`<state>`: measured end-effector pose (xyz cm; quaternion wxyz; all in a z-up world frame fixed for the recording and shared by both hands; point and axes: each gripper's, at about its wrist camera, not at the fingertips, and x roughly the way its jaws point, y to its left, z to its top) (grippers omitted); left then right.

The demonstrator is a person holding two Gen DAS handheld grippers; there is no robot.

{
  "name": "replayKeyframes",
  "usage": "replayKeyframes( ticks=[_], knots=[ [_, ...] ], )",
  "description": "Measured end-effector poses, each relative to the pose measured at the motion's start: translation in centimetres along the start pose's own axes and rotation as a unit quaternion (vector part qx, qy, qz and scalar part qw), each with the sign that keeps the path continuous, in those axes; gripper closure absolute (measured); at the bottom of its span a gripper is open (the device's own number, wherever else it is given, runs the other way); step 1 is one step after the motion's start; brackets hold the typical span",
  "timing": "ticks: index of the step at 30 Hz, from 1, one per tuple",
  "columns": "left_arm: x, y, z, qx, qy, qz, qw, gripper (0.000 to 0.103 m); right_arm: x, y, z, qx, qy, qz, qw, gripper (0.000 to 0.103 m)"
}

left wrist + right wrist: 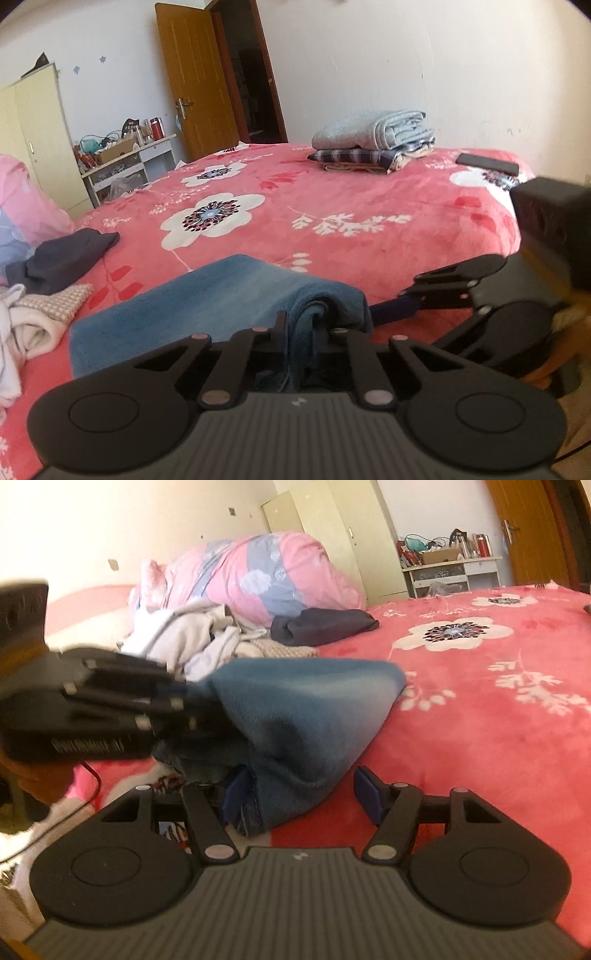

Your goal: Fold clothes

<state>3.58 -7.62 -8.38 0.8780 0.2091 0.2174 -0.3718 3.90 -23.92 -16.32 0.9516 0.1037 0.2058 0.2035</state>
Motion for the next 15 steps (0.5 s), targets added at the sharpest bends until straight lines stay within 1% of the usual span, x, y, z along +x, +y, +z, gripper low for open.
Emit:
replayKeyframes(
  ticks=[3,5,6,8,11,12,14,15],
  knots=[
    [-0.3,0.4,0.0,-0.012,-0.006,-0.006,0.9999,0.093,0.8,0.5,0.2,0.002,-0.012,-0.02,1.0,0.04],
    [-0.5,0.5,-0.2,-0.017,-0.008,-0.011,0.9998,0.093,1.4,0.4,0.2,0.014,-0.011,-0.032,0.999,0.036],
    [-0.5,0.5,-0.3,-0.019,-0.009,-0.013,0.9997,0.094,1.7,0.5,0.0,0.01,-0.014,-0.042,0.999,0.035],
    [-0.6,0.2,-0.5,-0.014,-0.013,-0.015,0.9997,0.094,1.9,1.0,-0.3,-0.007,-0.024,-0.069,0.997,0.036],
    [-0.7,-0.1,-0.8,-0.005,-0.018,-0.023,0.9996,0.094,1.1,2.7,-0.5,-0.047,-0.064,-0.116,0.99,0.04],
    [-0.6,-0.1,-0.9,-0.002,-0.015,-0.027,0.9995,0.094,0.9,3.2,-0.6,-0.06,-0.077,-0.129,0.987,0.04],
    [-0.1,-0.4,-1.5,0.008,-0.004,-0.032,0.9994,0.094,1.4,2.8,-1.2,-0.055,-0.078,-0.142,0.985,0.039],
    [0.2,-0.7,-1.9,0.023,0.001,-0.03,0.9993,0.095,1.8,2.5,-1.5,-0.046,-0.075,-0.146,0.985,0.035]
  ],
)
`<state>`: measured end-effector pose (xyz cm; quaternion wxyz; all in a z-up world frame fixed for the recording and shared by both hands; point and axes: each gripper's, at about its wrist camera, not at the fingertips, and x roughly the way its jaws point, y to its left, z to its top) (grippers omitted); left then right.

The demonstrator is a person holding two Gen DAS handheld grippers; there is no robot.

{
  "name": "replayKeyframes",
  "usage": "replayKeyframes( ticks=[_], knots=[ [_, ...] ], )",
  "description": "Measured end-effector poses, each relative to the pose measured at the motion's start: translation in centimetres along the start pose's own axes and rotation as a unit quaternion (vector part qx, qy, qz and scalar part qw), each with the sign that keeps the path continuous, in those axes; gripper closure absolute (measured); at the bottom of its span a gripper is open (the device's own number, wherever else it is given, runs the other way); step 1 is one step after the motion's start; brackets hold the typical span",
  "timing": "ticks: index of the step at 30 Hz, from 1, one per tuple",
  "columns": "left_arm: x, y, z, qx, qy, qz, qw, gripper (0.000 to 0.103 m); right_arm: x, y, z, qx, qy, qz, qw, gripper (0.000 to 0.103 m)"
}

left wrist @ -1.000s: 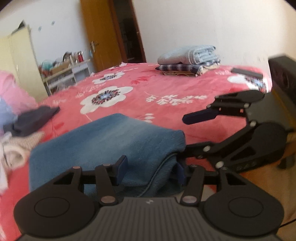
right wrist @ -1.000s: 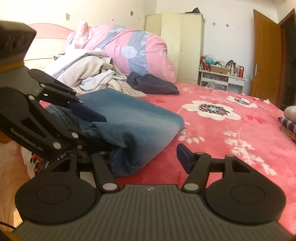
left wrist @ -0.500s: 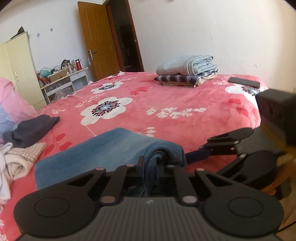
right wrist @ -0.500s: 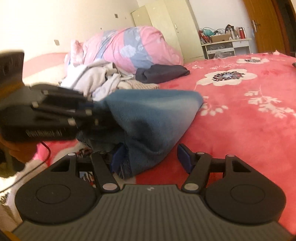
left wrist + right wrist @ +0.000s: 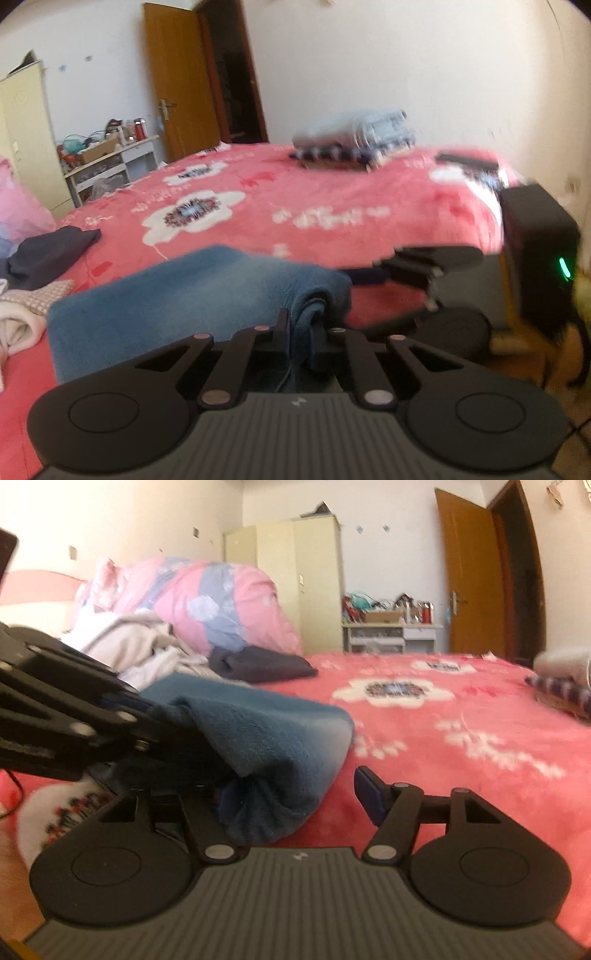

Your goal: Fold clothes

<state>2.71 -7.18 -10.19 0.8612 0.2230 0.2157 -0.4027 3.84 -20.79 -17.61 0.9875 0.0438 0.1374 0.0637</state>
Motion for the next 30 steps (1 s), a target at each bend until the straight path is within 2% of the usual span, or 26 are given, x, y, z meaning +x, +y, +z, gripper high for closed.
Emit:
replayKeyframes(
  ticks=[2,4,7,9,11,15,18,19,21,22,24,25,28,29,30],
  knots=[
    [0.2,-0.5,-0.7,0.02,-0.007,0.008,0.9997,0.095,0.8,-0.9,-0.4,0.023,0.014,0.001,1.0,0.027],
    [0.4,-0.2,-0.9,0.017,-0.004,0.003,0.9998,0.094,1.0,-1.5,-0.4,0.029,0.024,0.01,0.999,0.027],
    [0.8,-1.4,-1.9,0.073,-0.006,0.022,0.997,0.093,0.2,-3.2,0.4,0.039,0.042,0.049,0.997,0.026],
    [0.9,-2.2,-2.3,0.106,-0.009,0.035,0.9937,0.091,-0.8,-4.1,0.9,0.015,0.054,0.066,0.996,0.026],
    [1.0,-2.6,-2.6,0.124,-0.013,0.042,0.9913,0.091,-2.3,-4.3,1.4,-0.012,0.054,0.053,0.997,0.024],
    [1.0,-2.7,-2.9,0.125,-0.018,0.045,0.991,0.091,-5.0,-4.6,2.5,-0.044,0.068,0.028,0.996,0.025],
    [1.0,-2.7,-2.9,0.13,-0.019,0.046,0.9903,0.091,-6.6,-4.9,3.9,-0.039,0.055,0.057,0.996,0.028],
    [1.0,-2.7,-2.9,0.133,-0.019,0.047,0.9898,0.091,-6.7,-4.9,4.4,-0.037,0.044,0.067,0.996,0.031],
    [1.0,-2.8,-2.8,0.139,-0.017,0.048,0.989,0.09,-6.6,-4.4,5.5,-0.04,0.028,0.082,0.995,0.054],
    [1.0,-2.8,-2.8,0.141,-0.015,0.048,0.9887,0.09,-6.3,-4.0,5.8,-0.041,0.02,0.092,0.995,0.059],
    [0.9,-2.8,-2.7,0.143,-0.011,0.051,0.9883,0.086,-5.7,-3.1,6.6,-0.044,0.005,0.112,0.993,0.078],
    [0.8,-2.7,-2.7,0.143,-0.009,0.052,0.9883,0.085,-5.1,-2.4,6.5,-0.052,0.007,0.124,0.991,0.081],
    [0.3,-2.1,-3.1,0.128,0.005,0.05,0.9905,0.082,-2.8,-0.7,4.6,-0.087,0.054,0.143,0.984,0.086],
    [0.1,-1.7,-3.4,0.116,0.009,0.048,0.992,0.082,-1.9,-0.5,3.1,-0.098,0.075,0.134,0.983,0.087],
    [-0.5,-1.3,-3.5,0.103,0.008,0.046,0.9936,0.082,-1.5,-0.6,1.8,-0.099,0.071,0.131,0.984,0.087]
  ],
)
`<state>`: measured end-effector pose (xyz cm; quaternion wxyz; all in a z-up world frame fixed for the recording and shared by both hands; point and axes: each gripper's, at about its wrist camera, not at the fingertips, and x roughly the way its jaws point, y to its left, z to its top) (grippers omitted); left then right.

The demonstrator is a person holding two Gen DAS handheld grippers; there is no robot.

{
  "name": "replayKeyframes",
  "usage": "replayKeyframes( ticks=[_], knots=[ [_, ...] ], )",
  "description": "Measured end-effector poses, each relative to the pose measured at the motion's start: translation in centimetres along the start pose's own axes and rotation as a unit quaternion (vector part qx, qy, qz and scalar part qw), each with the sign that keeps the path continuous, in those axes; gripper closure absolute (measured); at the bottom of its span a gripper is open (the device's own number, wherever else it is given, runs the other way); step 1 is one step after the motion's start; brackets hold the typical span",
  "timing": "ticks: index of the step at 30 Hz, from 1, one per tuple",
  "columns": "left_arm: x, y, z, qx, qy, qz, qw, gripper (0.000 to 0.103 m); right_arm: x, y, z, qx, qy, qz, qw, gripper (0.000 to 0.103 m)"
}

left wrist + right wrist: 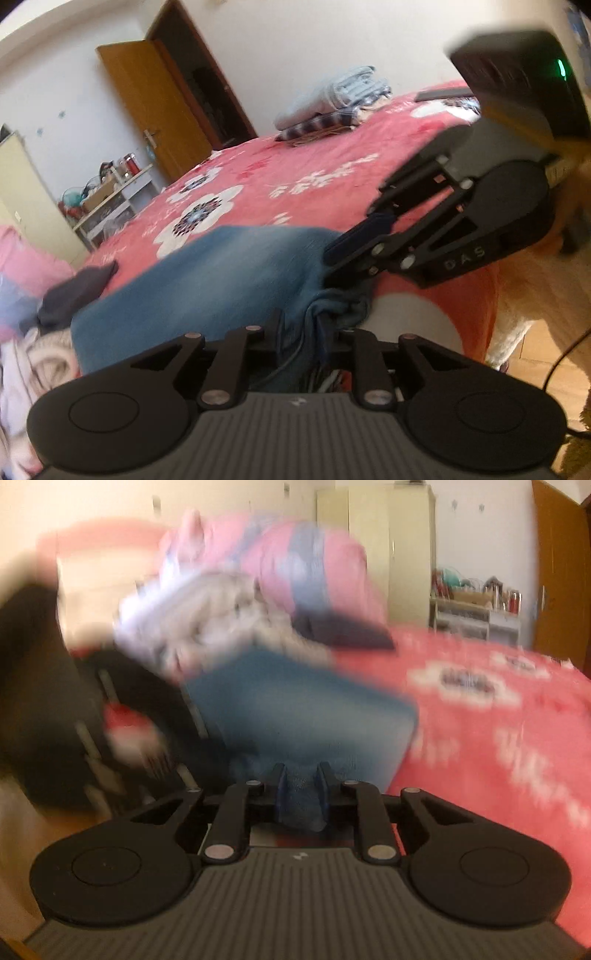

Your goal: Fold clothes

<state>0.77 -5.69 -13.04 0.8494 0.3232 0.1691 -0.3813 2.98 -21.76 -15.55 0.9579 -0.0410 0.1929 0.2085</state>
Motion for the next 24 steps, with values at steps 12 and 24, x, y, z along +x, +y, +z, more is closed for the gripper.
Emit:
replayKeyframes(
  ticks=[12,24],
  knots=[
    [-5.0,7.4,-0.8,-0.181,-0.014,0.043,0.9824,0.081,-3.5,1.0,2.4,0.012,-0.071,-0.015,0.997,0.087],
    [-4.0,9.7,-3.4,-0.233,0.02,0.093,0.9677,0.078,-2.9,0.6,1.3,0.099,-0.091,-0.016,0.991,0.086]
  ],
)
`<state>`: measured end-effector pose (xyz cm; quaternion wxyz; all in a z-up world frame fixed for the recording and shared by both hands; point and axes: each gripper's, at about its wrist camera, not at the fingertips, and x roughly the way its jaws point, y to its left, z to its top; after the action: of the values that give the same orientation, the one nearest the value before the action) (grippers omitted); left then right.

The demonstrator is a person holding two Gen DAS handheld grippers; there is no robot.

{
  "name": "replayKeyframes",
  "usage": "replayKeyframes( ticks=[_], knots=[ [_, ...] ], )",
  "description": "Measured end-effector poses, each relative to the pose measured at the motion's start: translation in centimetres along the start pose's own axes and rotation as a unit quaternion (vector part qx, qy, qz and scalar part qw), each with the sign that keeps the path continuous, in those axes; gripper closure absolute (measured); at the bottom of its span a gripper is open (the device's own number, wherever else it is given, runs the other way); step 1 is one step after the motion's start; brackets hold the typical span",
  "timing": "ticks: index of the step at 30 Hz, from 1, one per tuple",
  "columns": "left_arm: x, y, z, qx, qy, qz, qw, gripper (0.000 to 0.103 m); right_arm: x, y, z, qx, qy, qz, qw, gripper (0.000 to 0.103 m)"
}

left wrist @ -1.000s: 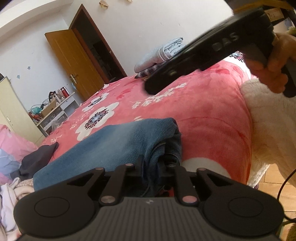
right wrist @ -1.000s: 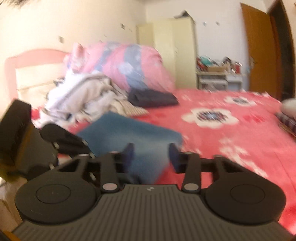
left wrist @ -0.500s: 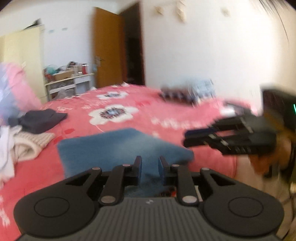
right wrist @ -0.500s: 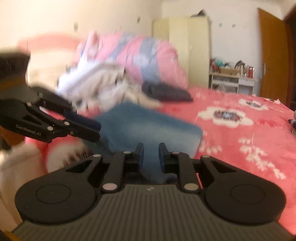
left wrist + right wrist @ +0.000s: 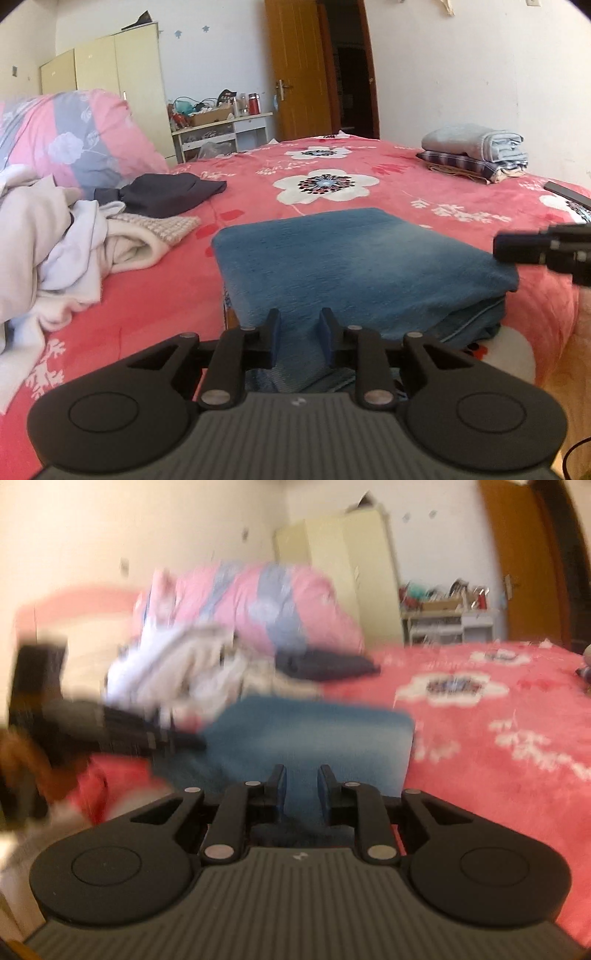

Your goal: Fold clothes

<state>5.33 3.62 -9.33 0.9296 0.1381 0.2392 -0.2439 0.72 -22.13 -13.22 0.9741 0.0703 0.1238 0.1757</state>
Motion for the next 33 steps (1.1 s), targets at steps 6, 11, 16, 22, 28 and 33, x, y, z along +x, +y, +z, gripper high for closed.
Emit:
replayKeyframes(
  ticks=[6,11,16,22,28,33],
  knots=[
    [-0.4,-0.5,0.5,-0.013,-0.011,0.006,0.9998,0.078,3.2,-0.3,-3.3,-0.028,0.029,-0.033,0.999,0.085],
    [-1.8,-1.1,2.2,-0.037,-0.039,0.003,0.9985,0.078,2.9,-0.2,-3.3,-0.029,0.023,-0.032,0.999,0.082],
    [1.2,-2.3,3.7,-0.031,-0.019,0.003,0.9994,0.076,3.0,0.1,-3.4,-0.009,0.015,-0.014,1.0,0.056],
    [6.3,2.4,2.6,-0.155,0.041,0.012,0.987,0.092,3.9,3.8,-4.0,-0.108,0.032,-0.038,0.993,0.03],
    [8.3,2.7,3.4,-0.127,0.054,0.019,0.9902,0.094,3.7,2.7,-3.5,-0.055,0.024,-0.014,0.998,0.03],
    [9.2,3.5,3.6,-0.144,0.058,0.01,0.9878,0.096,3.1,2.7,-3.1,-0.038,0.026,0.002,0.999,0.031]
  ],
)
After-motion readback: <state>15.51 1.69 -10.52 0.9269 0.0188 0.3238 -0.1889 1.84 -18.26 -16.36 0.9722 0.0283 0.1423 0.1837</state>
